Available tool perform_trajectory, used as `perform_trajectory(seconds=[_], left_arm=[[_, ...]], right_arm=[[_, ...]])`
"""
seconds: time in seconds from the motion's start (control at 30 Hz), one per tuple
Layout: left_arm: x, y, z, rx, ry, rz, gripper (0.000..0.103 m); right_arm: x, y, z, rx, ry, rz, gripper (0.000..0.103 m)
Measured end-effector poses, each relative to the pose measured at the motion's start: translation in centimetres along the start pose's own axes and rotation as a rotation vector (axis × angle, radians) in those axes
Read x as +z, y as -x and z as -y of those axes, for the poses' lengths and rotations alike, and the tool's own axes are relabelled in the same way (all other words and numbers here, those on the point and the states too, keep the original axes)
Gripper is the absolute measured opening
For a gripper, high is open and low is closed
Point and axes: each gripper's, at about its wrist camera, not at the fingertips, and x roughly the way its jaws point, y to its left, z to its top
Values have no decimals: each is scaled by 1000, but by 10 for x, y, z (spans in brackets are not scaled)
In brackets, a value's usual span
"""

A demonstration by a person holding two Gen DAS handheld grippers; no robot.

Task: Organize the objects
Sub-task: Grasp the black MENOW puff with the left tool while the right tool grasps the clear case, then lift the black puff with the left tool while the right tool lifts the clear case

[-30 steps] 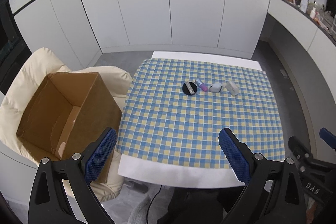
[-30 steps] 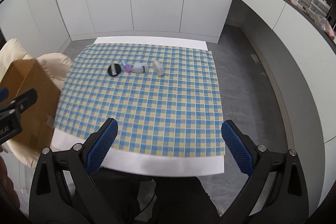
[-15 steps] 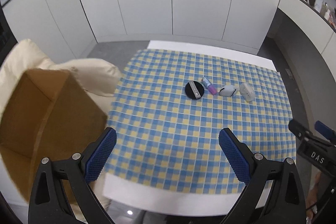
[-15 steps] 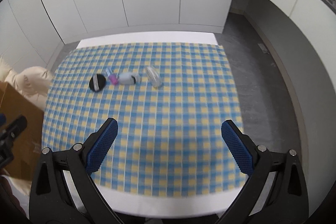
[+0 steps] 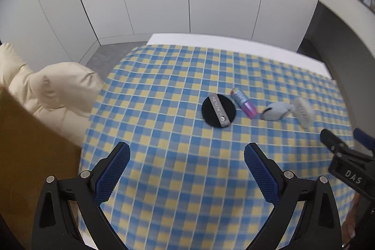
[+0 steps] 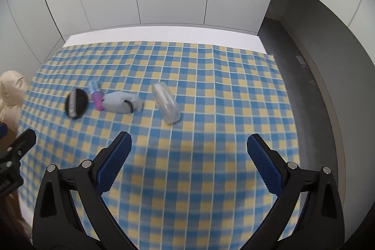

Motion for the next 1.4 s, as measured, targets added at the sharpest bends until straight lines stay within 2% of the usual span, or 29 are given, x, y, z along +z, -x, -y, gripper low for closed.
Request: perform_trajectory(seconds=[0.13, 0.3, 0.4, 0.47, 0.53, 0.63, 0.7, 0.73, 0.77, 0.8, 0.87, 1.03, 1.4], left_arm=[[7, -32, 14, -34, -18, -39, 98], [10, -71, 29, -15, -69, -83, 98], [12, -87, 28, -23, -37, -105, 98], [15, -96, 26, -38, -11, -111, 98], [19, -103, 23, -52, 12, -104, 98], [24, -107, 20, -78, 39, -75, 98], [28, -110, 19, -89, 53, -59, 97], [29, -111, 20, -83, 52, -50, 92], [32, -111, 22, -69, 44, -38, 78], [33, -110, 25, -53, 19, -22, 73], [33, -107, 30, -74, -15, -9, 48], [27, -102, 41, -42, -71, -7, 47], [20, -85, 23, 12, -6, -15, 48]], right_arm=[[8, -30, -8, 2, 33, 20, 96], [13, -56, -13, 46, 11, 17, 79], [12, -64, -15, 54, 10, 7, 57], [11, -67, -12, 84, -2, -5, 34], [7, -67, -9, 102, -22, -3, 25], [6, -66, -4, 72, -24, 18, 18], [5, -64, -2, 67, -27, 22, 17], [4, -63, 0, 75, -33, 27, 17], [4, -62, 2, 81, -37, 29, 17], [2, -61, 2, 85, -40, 29, 17], [1, -58, 1, 81, -34, 27, 17], [1, -52, -2, 59, 1, 20, 17], [4, -49, -10, 61, 16, 6, 17]])
